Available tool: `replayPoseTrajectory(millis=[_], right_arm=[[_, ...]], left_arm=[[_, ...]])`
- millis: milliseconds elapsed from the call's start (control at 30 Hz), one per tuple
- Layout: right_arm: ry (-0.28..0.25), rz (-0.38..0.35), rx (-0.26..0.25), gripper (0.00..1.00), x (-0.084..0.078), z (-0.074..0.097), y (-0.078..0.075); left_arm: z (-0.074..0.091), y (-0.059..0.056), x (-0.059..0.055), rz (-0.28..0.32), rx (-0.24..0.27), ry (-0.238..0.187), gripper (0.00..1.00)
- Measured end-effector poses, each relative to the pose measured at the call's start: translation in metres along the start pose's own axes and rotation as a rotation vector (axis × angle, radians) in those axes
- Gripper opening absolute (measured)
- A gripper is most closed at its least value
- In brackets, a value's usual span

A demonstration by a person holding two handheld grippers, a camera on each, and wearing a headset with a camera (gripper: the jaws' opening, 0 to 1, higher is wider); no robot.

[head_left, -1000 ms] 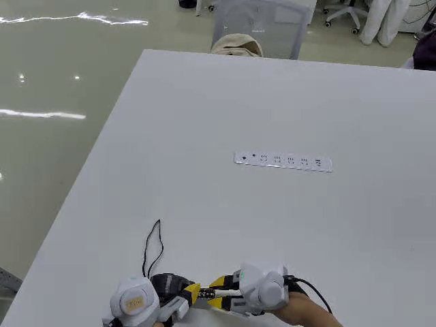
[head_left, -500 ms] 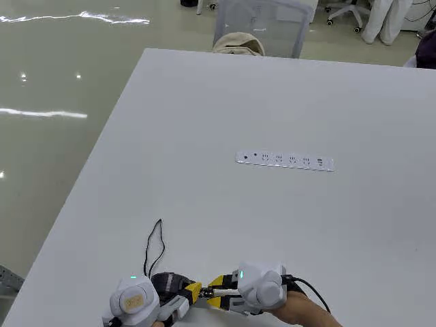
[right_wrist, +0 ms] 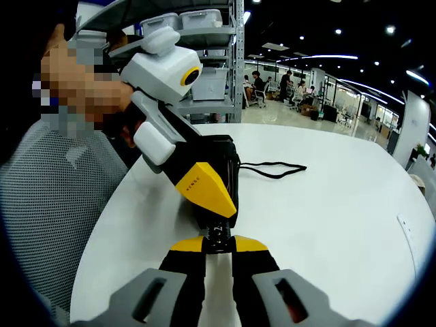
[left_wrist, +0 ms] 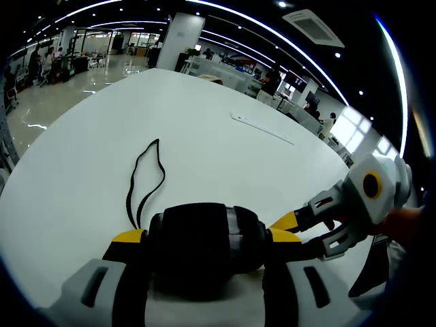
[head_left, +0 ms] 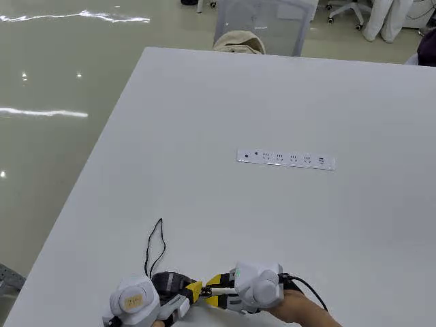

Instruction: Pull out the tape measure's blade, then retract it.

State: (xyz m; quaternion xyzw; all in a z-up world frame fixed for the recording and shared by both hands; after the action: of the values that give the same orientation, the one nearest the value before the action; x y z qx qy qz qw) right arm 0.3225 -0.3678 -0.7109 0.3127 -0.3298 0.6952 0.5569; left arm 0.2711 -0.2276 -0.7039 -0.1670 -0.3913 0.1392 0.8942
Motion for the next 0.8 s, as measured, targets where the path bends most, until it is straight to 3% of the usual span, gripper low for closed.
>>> replayPoseTrajectory(millis=[800], right_arm=[[-0.002,0.003,0.009,0.13,0.006,-0.013,-0.003]], left_arm=[[-0.001,0.002,0.001,0.017,-0.006,-0.003,0.65]])
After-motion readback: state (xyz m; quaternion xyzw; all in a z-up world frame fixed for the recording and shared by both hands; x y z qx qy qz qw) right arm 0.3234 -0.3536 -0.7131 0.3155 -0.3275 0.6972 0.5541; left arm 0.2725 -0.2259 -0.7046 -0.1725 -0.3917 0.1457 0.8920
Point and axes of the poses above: the centre of the closed fingertips' face, and the gripper's own axes: z roughly backward along the fingers, y roughly to its left, x roughly out of its top, the point moved 8 cm from there along z, roughly backward along the fingers, and after that the axes turned 7 degrees about z, right-handed, at the moved point
